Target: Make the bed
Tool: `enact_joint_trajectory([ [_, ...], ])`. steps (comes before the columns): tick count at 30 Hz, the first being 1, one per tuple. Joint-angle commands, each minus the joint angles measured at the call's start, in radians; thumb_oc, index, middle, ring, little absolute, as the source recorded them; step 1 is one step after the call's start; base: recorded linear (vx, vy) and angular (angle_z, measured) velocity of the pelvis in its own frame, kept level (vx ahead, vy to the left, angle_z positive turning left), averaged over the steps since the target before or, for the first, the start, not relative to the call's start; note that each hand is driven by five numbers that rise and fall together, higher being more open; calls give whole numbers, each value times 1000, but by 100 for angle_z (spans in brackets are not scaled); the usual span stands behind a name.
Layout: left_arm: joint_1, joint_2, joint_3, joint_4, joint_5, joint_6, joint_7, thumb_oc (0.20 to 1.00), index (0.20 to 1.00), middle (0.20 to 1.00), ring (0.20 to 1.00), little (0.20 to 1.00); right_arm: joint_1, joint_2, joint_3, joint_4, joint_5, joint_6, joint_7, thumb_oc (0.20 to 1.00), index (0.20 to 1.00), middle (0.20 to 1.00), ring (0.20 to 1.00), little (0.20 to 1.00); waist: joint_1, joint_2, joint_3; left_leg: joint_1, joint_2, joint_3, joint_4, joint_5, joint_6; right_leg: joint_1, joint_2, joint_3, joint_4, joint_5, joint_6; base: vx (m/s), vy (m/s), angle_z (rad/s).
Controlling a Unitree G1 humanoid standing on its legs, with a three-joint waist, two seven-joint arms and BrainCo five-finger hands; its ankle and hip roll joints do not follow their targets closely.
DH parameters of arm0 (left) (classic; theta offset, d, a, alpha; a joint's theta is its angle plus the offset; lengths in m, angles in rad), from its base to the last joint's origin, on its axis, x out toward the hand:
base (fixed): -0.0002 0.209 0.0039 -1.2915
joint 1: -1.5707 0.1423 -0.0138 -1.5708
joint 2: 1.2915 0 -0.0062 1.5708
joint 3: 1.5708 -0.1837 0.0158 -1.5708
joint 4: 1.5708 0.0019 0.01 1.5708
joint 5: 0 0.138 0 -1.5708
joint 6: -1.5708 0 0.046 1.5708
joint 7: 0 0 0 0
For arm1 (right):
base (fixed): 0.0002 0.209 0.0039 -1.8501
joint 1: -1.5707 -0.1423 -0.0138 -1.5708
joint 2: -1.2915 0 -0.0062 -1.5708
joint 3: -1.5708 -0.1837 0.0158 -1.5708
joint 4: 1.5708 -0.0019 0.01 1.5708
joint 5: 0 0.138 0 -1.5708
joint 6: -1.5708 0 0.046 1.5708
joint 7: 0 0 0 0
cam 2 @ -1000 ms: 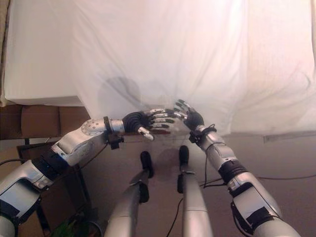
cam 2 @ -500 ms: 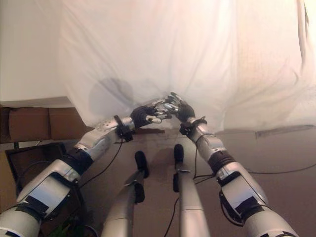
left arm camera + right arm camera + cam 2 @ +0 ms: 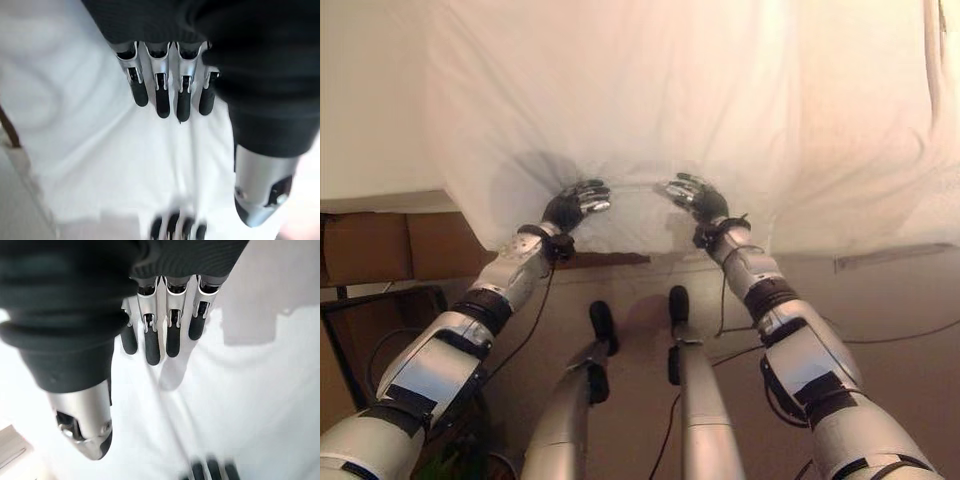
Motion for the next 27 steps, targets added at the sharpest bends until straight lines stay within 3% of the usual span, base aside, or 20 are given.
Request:
enact_joint_trajectory([
  [1,3,67,98,65,31,-64,65,1000,1000,1000,1000,1000,9,-56,-80,38,-3,-30,-11,1000,1000,1000,1000,1000,23,-24,-52,-13,-20,39,102,-106,-19,36,-10,-17,-34,-10,108,0,0,0],
  [8,90,191,221,53,38,-75,151,1000,1000,1000,1000,1000,49,-161,-152,95,-64,-17,-44,1000,1000,1000,1000,1000,39,-12,-48,-21,-22,35,96,-101,-24,30,-17,-30,-34,-17,109,-2,-2,1],
  [12,139,257,294,75,124,-71,285,1000,1000,1000,1000,1000,77,-199,-227,134,-60,-22,-117,1000,1000,1000,1000,1000,45,-9,-45,-28,-20,32,99,-101,-28,24,-20,-40,-28,-22,108,0,0,0],
  [20,293,258,481,105,185,-26,494,1000,1000,1000,1000,1000,195,-219,-313,91,-84,-24,-157,1000,1000,1000,1000,1000,53,-12,-49,-22,-19,28,101,-105,-27,32,-19,-47,-28,-28,104,0,0,0],
  [27,441,211,606,86,159,10,565,1000,1000,1000,1000,1000,307,-214,-379,10,-80,-21,-182,1000,1000,1000,1000,1000,58,-6,-54,3,-22,22,71,-96,-27,60,-22,-55,-55,-24,104,1,0,2],
])
